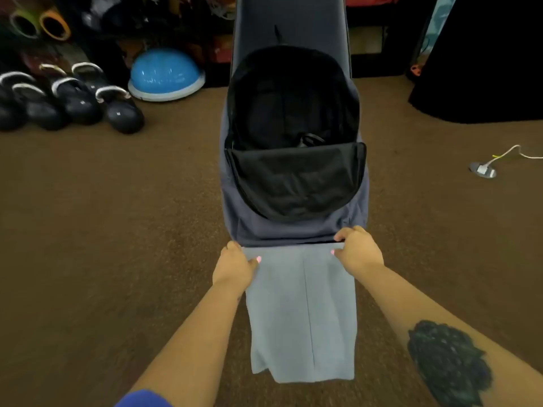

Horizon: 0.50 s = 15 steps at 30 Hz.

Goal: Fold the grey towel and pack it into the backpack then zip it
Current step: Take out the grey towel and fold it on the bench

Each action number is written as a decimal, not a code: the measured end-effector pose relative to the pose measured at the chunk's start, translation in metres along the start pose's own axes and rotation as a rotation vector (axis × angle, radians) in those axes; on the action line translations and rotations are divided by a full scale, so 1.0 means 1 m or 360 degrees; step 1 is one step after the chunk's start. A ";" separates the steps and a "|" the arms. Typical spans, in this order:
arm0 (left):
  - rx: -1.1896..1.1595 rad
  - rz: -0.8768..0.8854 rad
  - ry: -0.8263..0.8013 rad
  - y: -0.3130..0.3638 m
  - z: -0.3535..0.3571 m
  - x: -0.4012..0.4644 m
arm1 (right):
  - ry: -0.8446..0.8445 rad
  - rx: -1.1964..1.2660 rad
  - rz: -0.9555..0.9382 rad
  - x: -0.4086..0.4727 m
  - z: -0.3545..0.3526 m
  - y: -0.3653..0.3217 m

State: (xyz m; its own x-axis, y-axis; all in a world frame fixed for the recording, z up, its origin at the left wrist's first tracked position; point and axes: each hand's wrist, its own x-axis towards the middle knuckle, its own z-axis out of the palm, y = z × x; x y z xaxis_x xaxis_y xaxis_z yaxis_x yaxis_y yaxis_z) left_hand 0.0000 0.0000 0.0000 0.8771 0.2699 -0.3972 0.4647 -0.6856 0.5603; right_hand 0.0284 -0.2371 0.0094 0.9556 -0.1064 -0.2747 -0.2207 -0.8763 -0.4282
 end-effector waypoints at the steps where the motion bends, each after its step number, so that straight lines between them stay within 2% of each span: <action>1: -0.0024 -0.0021 -0.0019 -0.001 0.003 0.002 | -0.0053 -0.0046 0.0018 0.002 0.003 0.001; 5: -0.0038 -0.0052 0.0013 -0.006 0.017 0.013 | -0.0151 -0.0230 0.0033 0.012 0.017 0.005; 11: -0.0009 0.0006 0.0146 -0.007 0.019 0.017 | -0.0125 -0.0220 0.0006 0.018 0.026 0.013; 15: 0.0200 0.0099 0.0103 -0.005 0.016 0.010 | -0.0197 -0.0424 -0.0082 0.012 0.023 0.009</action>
State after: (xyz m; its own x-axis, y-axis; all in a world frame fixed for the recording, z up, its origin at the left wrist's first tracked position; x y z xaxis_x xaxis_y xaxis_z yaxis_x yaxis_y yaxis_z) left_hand 0.0043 -0.0046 -0.0186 0.9115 0.2645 -0.3150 0.3942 -0.7803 0.4855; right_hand 0.0335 -0.2355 -0.0172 0.9296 -0.0146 -0.3684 -0.0977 -0.9733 -0.2079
